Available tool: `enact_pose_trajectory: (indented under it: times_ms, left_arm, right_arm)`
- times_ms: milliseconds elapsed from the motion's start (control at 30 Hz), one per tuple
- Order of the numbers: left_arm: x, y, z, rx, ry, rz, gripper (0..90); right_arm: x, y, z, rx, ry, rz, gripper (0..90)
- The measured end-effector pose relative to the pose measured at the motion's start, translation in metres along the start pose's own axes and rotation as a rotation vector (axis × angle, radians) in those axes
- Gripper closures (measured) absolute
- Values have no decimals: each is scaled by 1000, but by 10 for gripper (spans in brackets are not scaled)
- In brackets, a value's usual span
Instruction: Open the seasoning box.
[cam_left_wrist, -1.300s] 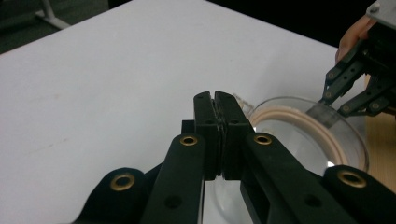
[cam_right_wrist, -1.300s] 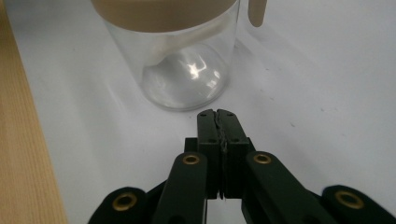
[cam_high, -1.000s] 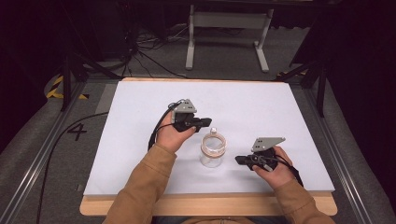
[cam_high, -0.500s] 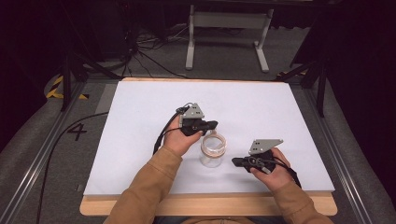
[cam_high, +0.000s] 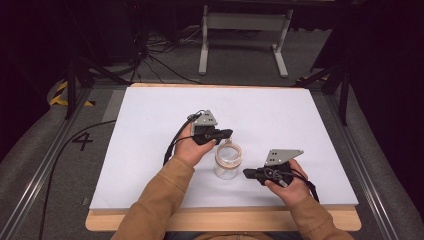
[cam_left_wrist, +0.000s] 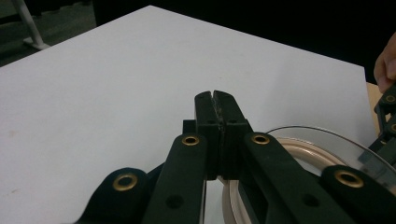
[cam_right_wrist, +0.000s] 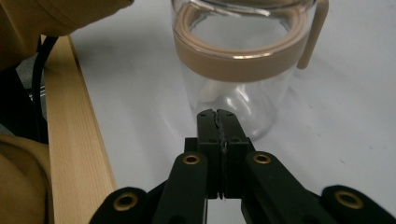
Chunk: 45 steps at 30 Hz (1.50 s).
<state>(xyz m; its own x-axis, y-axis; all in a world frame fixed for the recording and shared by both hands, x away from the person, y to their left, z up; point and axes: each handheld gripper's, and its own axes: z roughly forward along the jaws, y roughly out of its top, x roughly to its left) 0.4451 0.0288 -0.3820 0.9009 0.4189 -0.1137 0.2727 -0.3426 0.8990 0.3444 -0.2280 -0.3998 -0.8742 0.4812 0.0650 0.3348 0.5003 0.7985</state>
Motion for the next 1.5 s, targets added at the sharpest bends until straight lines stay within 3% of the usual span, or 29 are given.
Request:
enact_pose_trajectory:
  times_ms: [233,333,367,867,1267,1500]
  left_arm:
    - [1,-1,1,-10,-6,-22,899]
    - [1,-1,1,-4,0,-13,899]
    - [1,-1,1,-10,7,0,899]
    - [1,-2,3,0,8,-7,900]
    - [1,-2,4,-1,7,-12,900]
    - [0,-2,4,-2,7,-15,900]
  right_arm:
    - [1,1,1,-53,-1,12,900]
    - [3,3,2,-73,5,10,900]
    - [4,4,2,-76,5,11,900]
    - [5,6,4,-102,12,25,900]
    - [-1,14,5,-208,32,75,900]
    - [-2,15,5,-245,34,67,900]
